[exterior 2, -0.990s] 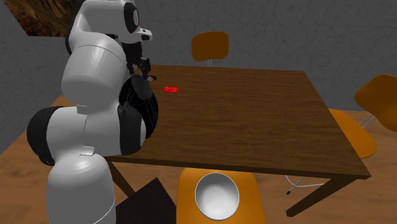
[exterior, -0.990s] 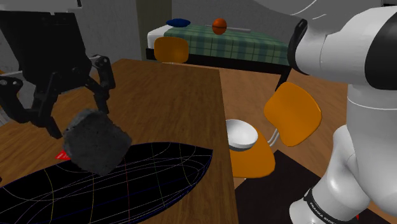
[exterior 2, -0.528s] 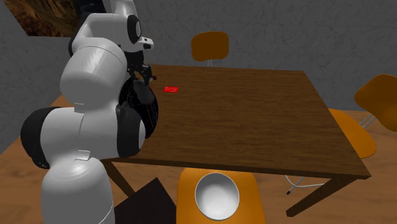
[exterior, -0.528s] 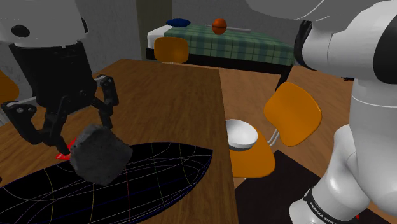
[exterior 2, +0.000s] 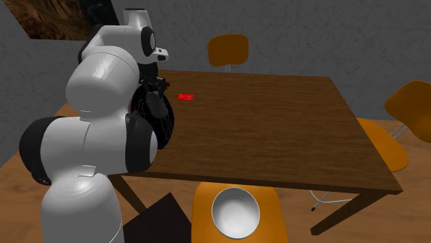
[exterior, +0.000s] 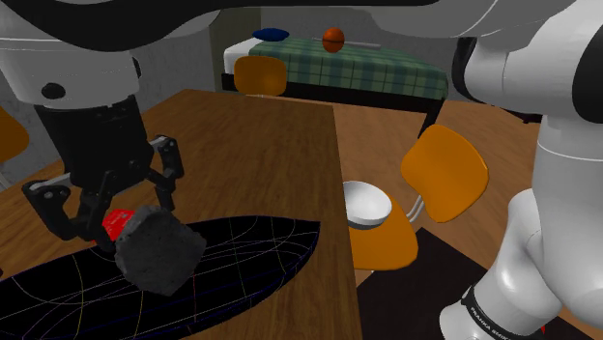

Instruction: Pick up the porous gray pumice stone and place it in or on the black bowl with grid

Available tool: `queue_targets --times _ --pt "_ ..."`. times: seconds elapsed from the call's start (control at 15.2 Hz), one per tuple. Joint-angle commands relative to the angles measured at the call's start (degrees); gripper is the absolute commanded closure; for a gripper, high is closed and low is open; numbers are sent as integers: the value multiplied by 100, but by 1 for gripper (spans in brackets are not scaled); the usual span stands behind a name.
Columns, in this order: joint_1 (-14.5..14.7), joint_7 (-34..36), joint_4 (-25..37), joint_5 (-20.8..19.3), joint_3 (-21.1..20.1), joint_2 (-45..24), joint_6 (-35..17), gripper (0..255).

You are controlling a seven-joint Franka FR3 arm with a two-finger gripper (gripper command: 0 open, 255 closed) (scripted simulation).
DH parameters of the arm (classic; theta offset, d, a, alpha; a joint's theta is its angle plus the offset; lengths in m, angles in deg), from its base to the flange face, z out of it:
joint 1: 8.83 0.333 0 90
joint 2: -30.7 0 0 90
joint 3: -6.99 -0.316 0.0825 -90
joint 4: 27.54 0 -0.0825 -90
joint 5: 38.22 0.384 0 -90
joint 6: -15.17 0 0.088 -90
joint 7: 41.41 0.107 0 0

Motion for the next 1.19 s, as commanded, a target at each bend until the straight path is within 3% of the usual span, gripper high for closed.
queue_targets --times 0.0,0.26,0.33,0.66,0.92,1.12 --pt "0 -1 -26 1 2 -18 -2 255" --pt "0 -1 -26 1 1 -18 -2 255" --pt "5 2 -13 -4 2 -29 0 0" --pt "0 -1 -26 1 1 -18 -2 0" --pt "186 7 1135 -104 9 -293 886 0" --pt "186 7 1134 -103 10 -292 886 0"
